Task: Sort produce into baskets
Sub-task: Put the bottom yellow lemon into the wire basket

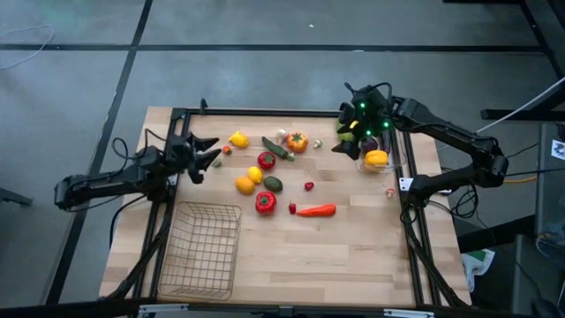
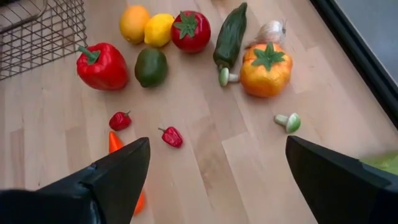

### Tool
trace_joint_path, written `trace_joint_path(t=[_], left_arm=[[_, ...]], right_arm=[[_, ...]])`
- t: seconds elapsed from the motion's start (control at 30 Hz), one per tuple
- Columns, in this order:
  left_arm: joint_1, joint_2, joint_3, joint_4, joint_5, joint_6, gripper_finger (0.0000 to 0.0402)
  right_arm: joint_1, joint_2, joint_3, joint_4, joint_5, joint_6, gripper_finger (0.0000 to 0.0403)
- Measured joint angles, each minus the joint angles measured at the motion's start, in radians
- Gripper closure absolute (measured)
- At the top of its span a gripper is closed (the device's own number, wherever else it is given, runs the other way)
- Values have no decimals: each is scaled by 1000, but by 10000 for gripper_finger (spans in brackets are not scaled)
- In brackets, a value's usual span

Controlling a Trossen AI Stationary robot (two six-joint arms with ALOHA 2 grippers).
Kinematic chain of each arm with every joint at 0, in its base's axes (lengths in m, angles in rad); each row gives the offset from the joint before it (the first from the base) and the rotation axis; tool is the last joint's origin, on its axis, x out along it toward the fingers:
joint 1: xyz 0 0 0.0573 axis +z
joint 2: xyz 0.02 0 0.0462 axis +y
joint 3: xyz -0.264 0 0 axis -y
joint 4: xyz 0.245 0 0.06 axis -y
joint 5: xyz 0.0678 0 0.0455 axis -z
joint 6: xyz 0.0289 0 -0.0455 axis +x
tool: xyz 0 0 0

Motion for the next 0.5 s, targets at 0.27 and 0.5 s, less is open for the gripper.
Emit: trace_joint_path(t=[0.27,0.5], left_arm=[[-1,319,208,-154,97,151,157],[-1,562,401,-417,160,274,157]], right_arm=[[-1,0,0,24,0,0,31],[-1,0,0,23,0,0,31]])
